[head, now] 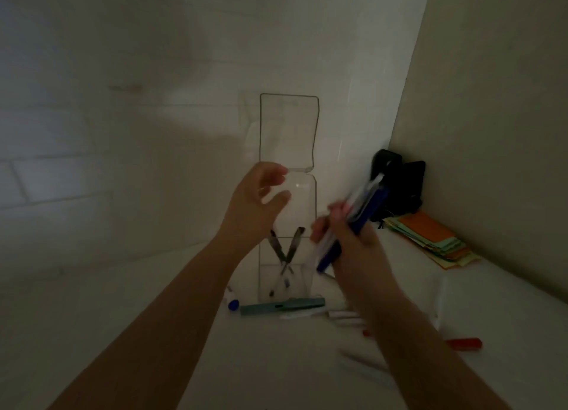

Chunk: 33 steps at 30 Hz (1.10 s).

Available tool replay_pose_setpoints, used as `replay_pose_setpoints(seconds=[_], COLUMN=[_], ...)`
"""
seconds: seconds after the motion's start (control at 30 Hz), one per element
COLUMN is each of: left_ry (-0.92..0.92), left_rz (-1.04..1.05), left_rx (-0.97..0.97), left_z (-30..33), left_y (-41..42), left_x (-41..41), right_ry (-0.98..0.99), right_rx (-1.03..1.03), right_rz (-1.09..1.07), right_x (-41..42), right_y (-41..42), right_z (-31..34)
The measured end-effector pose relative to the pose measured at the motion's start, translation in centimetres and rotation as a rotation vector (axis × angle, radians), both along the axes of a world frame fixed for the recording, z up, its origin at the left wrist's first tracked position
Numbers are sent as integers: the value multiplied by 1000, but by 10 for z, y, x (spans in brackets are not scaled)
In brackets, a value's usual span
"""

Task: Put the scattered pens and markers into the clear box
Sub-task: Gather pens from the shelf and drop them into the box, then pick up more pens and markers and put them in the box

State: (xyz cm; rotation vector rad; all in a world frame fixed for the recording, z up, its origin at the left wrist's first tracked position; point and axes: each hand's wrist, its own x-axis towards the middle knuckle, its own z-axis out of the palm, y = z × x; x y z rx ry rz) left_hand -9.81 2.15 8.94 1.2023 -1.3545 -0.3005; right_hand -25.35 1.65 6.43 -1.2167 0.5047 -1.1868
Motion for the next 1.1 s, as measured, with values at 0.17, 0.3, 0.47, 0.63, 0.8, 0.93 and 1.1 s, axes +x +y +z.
replay_pose_setpoints(seconds=[0.17,0.3,0.47,0.63,0.8,0.93,1.1], left_ry=[107,-115,-339,-191,-93,-271,-655], left_rz=[361,411,464,429,446,312,59], left_rx=[74,708,753,710,631,536,456], left_z=[-57,-113,-126,-127,-122,-121,-119], left_y=[20,17,19,26,55,84,77], left_x=[35,53,50,61,57,39,8], right_ry=[-93,145,422,496,497,466,1138], right_rx=[-154,-187,-68,-134,-229,-283,-321], right_rz=[54,-9,-51,-48,-163,-326,-7], right_x=[32,54,58,51,26,-20,-83], right_y=[-23,-37,-43,-43,-35,-21,1], right_z=[49,39,28,33,45,24,-28])
